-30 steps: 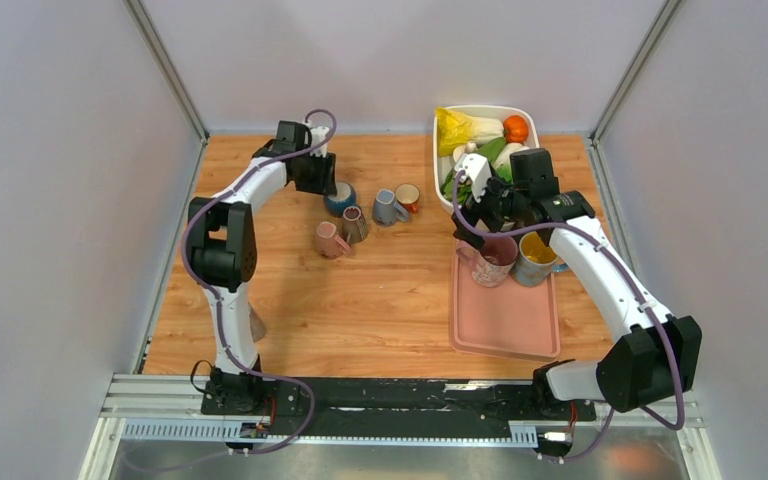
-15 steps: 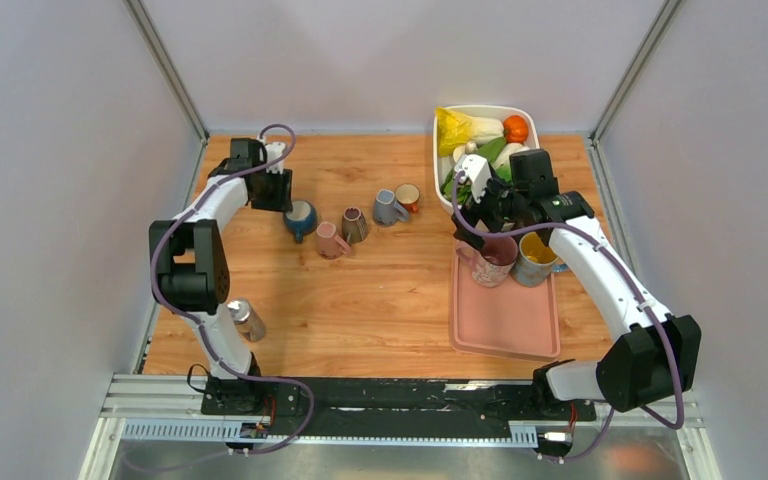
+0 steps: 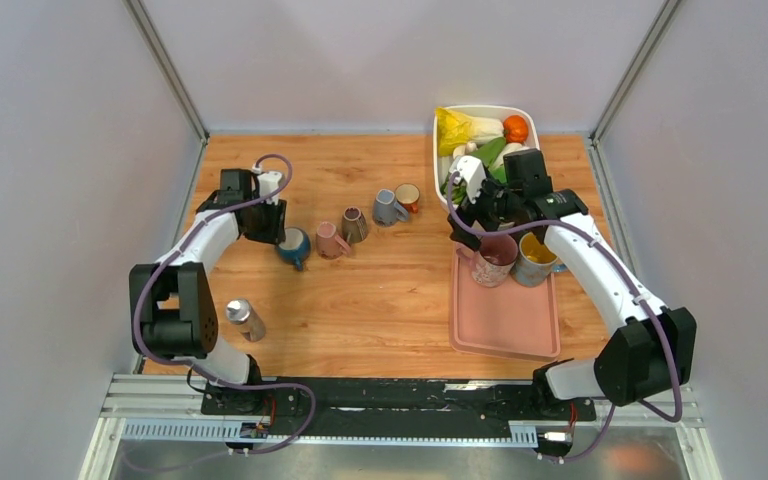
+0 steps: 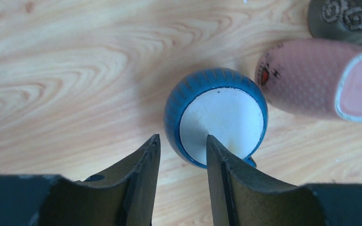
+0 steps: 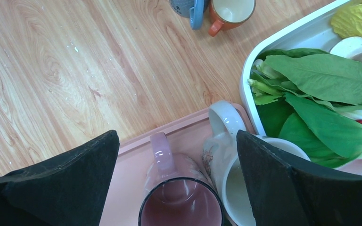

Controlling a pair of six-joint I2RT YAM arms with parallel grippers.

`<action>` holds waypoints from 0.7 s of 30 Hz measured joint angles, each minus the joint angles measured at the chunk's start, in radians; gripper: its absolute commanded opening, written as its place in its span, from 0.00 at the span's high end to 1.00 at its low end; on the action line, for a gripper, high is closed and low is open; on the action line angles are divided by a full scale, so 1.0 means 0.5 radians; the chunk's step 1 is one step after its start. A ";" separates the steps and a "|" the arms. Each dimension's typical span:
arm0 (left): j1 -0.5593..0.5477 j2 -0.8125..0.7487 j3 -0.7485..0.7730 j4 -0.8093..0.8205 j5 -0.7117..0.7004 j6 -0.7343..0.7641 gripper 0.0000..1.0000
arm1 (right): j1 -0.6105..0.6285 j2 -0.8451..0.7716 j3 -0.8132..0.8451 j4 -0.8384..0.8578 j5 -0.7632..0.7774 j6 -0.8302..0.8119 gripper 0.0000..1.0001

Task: Turn the mug right side up
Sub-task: Move the cup to the center of the board.

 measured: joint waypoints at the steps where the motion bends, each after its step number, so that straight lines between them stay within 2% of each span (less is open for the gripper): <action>1: 0.001 -0.037 -0.039 -0.004 0.019 -0.017 0.55 | 0.007 0.011 0.002 0.000 0.000 -0.003 0.00; 7: 0.001 -0.258 -0.262 -0.034 0.112 -0.138 0.57 | 0.045 0.024 0.002 0.000 -0.001 -0.007 0.00; 12: -0.002 -0.291 -0.288 -0.089 0.162 -0.210 0.56 | 0.093 0.031 0.003 -0.001 0.002 -0.011 0.00; 15: -0.004 -0.291 -0.285 -0.132 0.188 -0.260 0.49 | 0.137 0.082 0.050 -0.008 0.018 -0.018 0.00; 17: -0.005 -0.287 -0.261 -0.220 0.195 -0.266 0.41 | 0.155 0.122 0.101 -0.016 0.024 -0.027 0.00; 18: -0.005 -0.282 -0.237 -0.288 0.195 -0.255 0.33 | 0.158 0.140 0.125 -0.015 0.024 -0.039 0.00; 21: -0.010 -0.280 -0.109 -0.463 0.190 -0.099 0.30 | 0.166 0.149 0.146 -0.011 0.018 -0.096 0.00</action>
